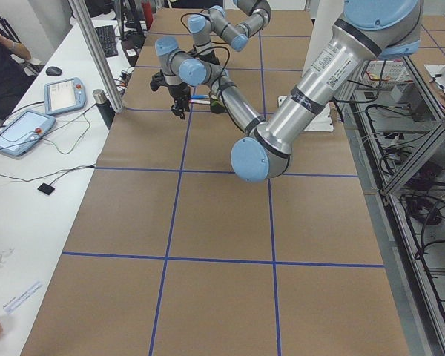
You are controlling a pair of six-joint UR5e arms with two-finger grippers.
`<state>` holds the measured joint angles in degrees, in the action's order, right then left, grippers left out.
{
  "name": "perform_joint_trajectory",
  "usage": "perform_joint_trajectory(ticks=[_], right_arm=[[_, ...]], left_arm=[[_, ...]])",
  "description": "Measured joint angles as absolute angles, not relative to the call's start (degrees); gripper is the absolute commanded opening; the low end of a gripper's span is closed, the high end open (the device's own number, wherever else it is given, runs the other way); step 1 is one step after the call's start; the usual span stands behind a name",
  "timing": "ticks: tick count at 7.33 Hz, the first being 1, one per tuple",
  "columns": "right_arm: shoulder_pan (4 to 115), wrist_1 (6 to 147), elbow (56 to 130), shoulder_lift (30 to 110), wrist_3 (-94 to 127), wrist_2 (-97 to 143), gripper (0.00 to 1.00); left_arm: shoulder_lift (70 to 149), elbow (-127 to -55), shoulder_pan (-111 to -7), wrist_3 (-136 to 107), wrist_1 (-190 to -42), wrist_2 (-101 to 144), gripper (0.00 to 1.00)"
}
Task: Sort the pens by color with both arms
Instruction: 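Lower the right gripper into the cup over the green highlighter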
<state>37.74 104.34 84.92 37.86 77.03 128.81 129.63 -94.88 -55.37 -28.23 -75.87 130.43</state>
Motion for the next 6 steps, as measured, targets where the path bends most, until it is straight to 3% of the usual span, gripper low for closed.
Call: perform_joint_trajectory(ticks=[3,6], right_arm=[[36.26,104.17,85.22,38.02,73.74,128.76,0.77],[35.56,104.15,84.88,37.85,64.96,128.70,0.76]], left_arm=[[129.20,-95.01,-55.49,-28.19,-75.87,130.43,0.53],[128.96,-94.93,-55.67,-28.13,-75.93,130.37,0.53]])
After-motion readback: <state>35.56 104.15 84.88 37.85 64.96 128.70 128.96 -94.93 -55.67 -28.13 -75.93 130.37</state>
